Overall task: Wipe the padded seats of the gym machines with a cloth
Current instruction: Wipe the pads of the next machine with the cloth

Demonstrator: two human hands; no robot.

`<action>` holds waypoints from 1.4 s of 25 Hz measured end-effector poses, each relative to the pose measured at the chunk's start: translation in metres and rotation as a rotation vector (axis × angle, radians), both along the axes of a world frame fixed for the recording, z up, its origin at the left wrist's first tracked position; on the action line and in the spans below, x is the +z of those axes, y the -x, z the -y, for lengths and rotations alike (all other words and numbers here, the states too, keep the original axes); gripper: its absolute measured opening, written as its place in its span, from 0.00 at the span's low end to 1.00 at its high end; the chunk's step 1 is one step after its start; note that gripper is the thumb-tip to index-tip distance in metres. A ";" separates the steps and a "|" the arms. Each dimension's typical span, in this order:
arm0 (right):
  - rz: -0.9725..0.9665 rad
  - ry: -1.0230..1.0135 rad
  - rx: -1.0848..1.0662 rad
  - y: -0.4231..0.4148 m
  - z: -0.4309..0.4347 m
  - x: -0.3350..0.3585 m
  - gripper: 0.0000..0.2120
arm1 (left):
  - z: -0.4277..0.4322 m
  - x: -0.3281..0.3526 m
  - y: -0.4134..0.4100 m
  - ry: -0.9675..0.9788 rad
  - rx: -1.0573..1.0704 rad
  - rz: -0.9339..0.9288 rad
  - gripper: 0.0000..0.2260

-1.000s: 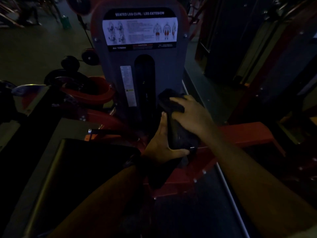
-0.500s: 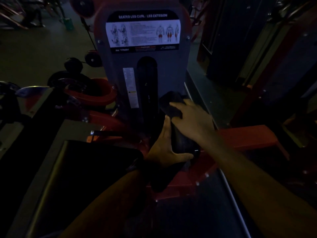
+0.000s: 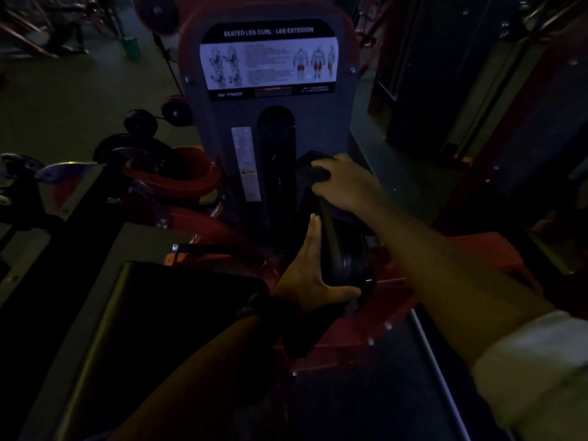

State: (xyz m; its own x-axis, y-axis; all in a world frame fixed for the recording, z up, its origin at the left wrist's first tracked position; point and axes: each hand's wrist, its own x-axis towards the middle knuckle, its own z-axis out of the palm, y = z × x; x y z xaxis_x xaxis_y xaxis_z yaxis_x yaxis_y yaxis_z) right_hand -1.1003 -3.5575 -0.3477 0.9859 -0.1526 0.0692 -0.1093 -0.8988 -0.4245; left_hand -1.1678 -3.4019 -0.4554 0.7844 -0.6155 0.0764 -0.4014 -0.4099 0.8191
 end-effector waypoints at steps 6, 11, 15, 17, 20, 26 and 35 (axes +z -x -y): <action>-0.057 -0.109 -0.016 -0.014 0.004 0.002 0.20 | -0.003 0.002 0.001 -0.004 -0.009 0.000 0.65; -0.026 0.004 0.044 -0.002 0.000 -0.005 0.18 | -0.007 0.008 0.002 -0.038 -0.022 -0.005 0.64; -0.070 -0.050 0.041 -0.026 0.003 0.013 0.18 | -0.008 0.005 -0.001 -0.035 -0.018 -0.017 0.64; -0.098 -0.063 0.009 -0.029 -0.002 0.016 0.14 | -0.008 0.003 -0.001 -0.028 -0.015 -0.020 0.64; -0.058 -0.069 0.075 -0.008 0.003 -0.001 0.11 | -0.007 0.002 -0.001 -0.029 -0.010 -0.044 0.64; -0.062 -0.125 0.017 -0.020 0.003 0.006 0.17 | -0.008 0.001 -0.005 -0.034 -0.027 -0.027 0.65; 0.009 0.040 0.040 0.031 -0.008 -0.009 0.24 | -0.008 0.002 -0.004 -0.001 -0.030 -0.045 0.66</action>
